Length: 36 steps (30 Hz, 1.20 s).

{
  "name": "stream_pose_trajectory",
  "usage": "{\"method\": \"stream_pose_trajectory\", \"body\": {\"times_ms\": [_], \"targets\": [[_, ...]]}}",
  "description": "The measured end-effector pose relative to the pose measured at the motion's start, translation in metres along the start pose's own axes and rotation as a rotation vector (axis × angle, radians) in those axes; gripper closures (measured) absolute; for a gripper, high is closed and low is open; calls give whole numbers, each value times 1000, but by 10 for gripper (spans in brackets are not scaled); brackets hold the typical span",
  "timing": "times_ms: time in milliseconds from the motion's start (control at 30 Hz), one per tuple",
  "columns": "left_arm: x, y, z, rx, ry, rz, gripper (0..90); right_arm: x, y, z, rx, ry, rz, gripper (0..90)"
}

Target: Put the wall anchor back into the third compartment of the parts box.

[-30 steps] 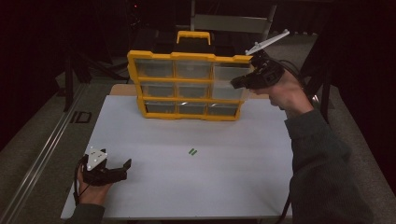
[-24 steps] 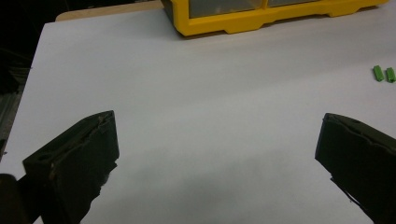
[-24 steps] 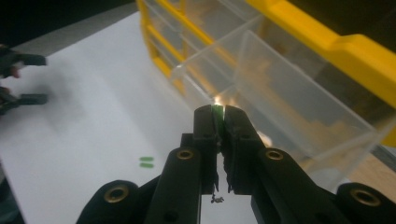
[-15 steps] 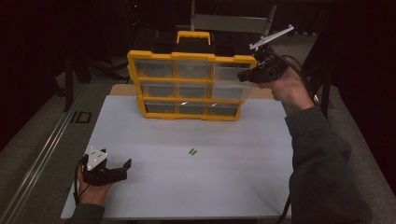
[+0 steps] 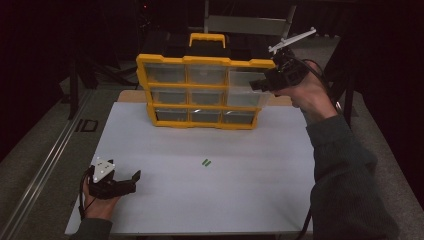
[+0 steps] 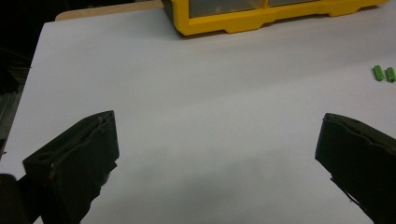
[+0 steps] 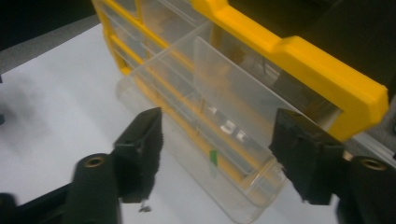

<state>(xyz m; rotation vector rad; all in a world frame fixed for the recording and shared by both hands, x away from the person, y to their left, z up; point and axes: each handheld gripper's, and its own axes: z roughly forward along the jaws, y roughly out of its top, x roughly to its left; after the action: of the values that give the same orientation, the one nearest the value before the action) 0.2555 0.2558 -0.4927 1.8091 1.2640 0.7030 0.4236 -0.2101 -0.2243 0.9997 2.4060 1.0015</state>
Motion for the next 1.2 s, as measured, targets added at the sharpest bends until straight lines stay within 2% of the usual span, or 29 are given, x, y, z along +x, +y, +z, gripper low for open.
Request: {"method": "stream_pose_trajectory", "body": {"times_ms": [67,300,500,667,767,1200], "targets": [[0,0,0,1,1,0,1,4,-1,-1,-6,5,-11,282],[0,0,0,2,1,4,1,18,-7,-7,-46,29,-82,273],[0,0,0,1,1,3,1,30,-15,-8,-59,62,-130,275],[0,0,0,1,2,2,1,38,-19,-8,-69,75,-152,282],[0,0,0,0,1,2,1,46,-24,-5,-59,98,-179,285],[0,0,0,0,2,2,1,62,-35,13,-38,153,-204,292]]}}
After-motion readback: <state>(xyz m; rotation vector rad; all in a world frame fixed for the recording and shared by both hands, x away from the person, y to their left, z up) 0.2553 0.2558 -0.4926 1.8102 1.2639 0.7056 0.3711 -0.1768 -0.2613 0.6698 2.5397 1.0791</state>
